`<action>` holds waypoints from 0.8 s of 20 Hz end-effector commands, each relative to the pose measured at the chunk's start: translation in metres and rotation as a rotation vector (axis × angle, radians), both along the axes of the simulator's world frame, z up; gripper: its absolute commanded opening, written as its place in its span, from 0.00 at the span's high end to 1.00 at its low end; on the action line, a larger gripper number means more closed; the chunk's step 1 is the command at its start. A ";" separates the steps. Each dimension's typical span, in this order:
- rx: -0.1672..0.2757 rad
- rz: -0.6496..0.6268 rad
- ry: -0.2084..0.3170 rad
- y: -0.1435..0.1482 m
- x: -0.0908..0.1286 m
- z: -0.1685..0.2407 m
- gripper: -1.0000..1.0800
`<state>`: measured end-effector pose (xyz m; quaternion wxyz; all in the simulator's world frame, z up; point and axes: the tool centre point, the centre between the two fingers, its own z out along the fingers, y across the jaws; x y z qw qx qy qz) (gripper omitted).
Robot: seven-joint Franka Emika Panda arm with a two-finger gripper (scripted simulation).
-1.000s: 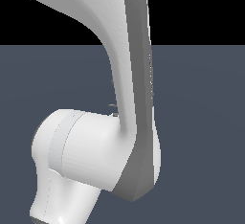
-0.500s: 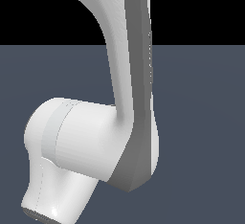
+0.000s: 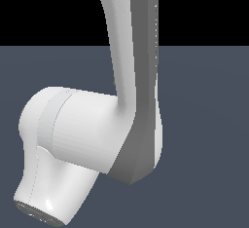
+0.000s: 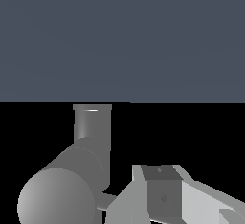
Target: Turn on the faucet by rotating a designated handle.
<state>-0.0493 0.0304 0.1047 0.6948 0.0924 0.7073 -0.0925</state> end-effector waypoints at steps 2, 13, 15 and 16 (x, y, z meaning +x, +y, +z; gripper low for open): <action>-0.001 -0.001 -0.009 -0.004 -0.001 0.014 1.00; -0.001 0.003 -0.017 -0.013 -0.003 0.047 1.00; 0.001 -0.005 0.019 -0.020 -0.006 0.029 1.00; 0.001 -0.004 0.016 -0.023 -0.006 0.032 1.00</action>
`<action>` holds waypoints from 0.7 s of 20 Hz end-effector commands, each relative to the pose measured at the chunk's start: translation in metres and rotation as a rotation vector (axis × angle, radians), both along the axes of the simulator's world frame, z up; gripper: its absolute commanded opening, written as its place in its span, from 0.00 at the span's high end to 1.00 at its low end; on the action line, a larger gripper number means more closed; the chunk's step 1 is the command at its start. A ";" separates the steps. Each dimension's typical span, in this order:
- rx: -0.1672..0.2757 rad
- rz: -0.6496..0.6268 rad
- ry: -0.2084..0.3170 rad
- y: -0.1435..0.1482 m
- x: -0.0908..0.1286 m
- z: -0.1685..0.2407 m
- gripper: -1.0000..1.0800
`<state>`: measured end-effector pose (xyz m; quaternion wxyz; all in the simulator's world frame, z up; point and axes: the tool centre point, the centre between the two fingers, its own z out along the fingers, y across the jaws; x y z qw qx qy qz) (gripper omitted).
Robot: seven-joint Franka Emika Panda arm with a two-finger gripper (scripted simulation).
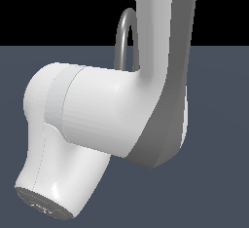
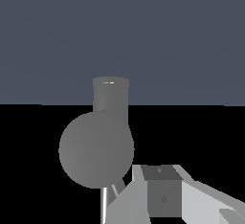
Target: Turn on the faucet by rotating a designated handle.
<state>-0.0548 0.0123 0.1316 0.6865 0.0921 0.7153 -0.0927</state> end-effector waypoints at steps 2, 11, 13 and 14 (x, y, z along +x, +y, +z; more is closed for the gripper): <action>-0.001 -0.003 -0.013 -0.010 -0.002 0.010 1.00; -0.003 0.002 -0.037 -0.035 -0.008 0.033 1.00; -0.003 0.003 -0.040 -0.038 -0.009 0.035 1.00; 0.003 0.042 -0.018 -0.017 -0.009 0.024 1.00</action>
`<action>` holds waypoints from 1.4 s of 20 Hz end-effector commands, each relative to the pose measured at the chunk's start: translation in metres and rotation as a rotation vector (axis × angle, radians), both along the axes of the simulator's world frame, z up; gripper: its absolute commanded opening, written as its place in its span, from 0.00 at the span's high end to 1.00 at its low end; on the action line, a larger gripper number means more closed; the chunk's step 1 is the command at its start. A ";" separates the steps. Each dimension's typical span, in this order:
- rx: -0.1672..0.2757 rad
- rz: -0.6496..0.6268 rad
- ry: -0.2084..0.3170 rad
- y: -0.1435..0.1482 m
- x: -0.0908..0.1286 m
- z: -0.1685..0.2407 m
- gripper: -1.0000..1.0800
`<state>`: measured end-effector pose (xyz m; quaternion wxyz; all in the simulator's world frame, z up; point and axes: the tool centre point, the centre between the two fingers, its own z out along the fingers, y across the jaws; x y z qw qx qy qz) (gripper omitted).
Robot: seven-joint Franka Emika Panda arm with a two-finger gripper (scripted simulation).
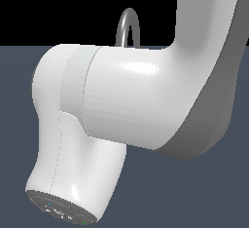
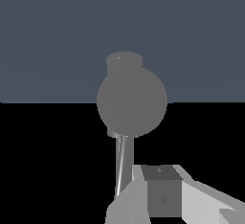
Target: Turn on the faucet by rotating a designated handle.
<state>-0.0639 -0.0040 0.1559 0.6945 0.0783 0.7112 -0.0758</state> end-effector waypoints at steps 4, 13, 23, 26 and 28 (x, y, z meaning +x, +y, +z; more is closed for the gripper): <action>-0.002 -0.014 -0.007 -0.019 -0.003 -0.003 1.00; -0.005 -0.038 -0.022 -0.056 -0.009 -0.010 1.00; -0.003 -0.019 -0.038 -0.051 -0.007 -0.026 1.00; -0.004 -0.027 -0.033 -0.059 -0.009 -0.036 1.00; -0.004 -0.032 -0.029 -0.064 -0.011 -0.043 1.00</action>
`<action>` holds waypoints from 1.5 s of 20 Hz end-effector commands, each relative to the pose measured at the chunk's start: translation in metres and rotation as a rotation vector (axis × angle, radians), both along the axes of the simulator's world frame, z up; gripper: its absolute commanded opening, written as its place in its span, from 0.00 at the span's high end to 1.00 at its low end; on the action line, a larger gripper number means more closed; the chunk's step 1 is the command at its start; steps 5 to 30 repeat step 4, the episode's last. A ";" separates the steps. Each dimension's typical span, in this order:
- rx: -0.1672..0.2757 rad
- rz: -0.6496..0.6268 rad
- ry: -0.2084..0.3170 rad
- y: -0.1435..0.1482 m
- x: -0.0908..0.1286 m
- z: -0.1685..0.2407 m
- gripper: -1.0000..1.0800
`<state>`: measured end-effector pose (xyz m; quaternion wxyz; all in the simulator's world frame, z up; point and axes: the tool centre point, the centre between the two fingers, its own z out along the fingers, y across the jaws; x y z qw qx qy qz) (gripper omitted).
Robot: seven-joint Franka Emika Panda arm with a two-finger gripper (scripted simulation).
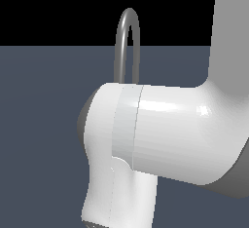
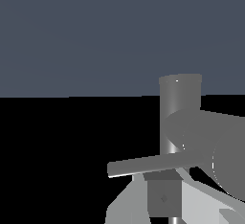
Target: Turn on the faucet by rotating a designated handle.
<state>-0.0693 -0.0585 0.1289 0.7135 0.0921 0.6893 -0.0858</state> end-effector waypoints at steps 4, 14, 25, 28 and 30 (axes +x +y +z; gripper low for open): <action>-0.003 -0.006 0.034 -0.016 -0.007 -0.026 1.00; -0.003 -0.006 0.034 -0.016 -0.007 -0.026 1.00; -0.003 -0.006 0.034 -0.016 -0.007 -0.026 1.00; -0.003 -0.006 0.034 -0.016 -0.007 -0.026 1.00; -0.003 -0.006 0.034 -0.016 -0.007 -0.026 1.00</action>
